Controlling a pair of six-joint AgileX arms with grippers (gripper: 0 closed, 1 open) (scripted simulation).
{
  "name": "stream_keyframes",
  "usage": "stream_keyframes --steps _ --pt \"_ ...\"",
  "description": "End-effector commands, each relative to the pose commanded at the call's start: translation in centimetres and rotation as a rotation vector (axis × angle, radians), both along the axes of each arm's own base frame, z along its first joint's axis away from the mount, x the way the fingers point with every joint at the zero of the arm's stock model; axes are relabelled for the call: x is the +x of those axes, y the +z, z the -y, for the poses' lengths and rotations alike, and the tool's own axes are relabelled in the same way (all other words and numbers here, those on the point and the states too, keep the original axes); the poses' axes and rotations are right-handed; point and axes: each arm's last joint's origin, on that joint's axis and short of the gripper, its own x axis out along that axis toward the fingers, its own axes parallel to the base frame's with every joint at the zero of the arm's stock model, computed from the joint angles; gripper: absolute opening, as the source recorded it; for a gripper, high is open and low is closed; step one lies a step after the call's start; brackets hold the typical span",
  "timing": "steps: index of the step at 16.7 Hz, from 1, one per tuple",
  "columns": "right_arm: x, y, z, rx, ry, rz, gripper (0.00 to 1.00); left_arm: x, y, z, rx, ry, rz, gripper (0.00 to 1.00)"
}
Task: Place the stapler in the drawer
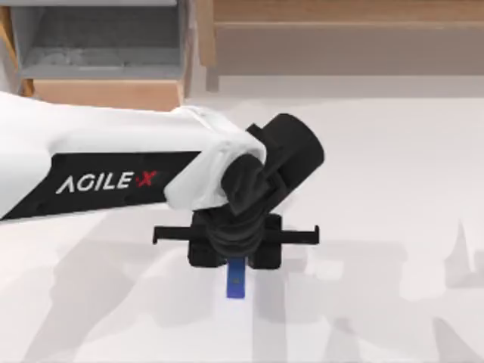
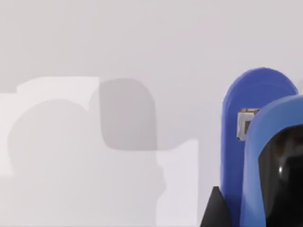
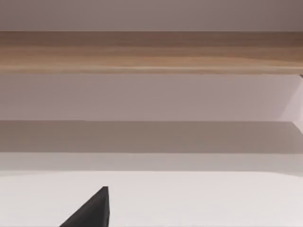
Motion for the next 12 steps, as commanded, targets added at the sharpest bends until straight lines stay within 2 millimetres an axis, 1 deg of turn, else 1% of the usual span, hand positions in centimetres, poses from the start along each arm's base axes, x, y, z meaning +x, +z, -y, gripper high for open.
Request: stream_keyframes --steps 2,3,5,7,9,11,12 --pt "0.0 0.0 0.0 0.000 0.000 0.000 1.00 2.5 2.2 -1.2 -0.034 0.017 0.062 0.00" --pt "0.0 0.0 0.0 0.000 0.000 0.000 1.00 4.0 3.7 -2.2 -0.050 0.029 0.102 0.00" --pt "0.0 0.0 0.0 0.000 0.000 0.000 1.00 7.5 6.8 -5.1 -0.064 0.058 0.191 0.00" --pt "0.0 0.0 0.0 0.000 0.000 0.000 1.00 10.8 9.8 -9.2 -0.047 0.092 0.276 0.00" --pt "0.0 0.0 0.0 0.000 0.000 0.000 1.00 13.7 12.4 -14.3 0.001 0.124 0.342 0.00" --pt "0.0 0.0 0.0 0.000 0.000 0.000 1.00 15.9 14.1 -19.8 0.067 0.149 0.377 0.00" --pt "0.0 0.0 0.0 0.000 0.000 0.000 1.00 16.8 14.6 -22.7 0.102 0.157 0.380 0.00"
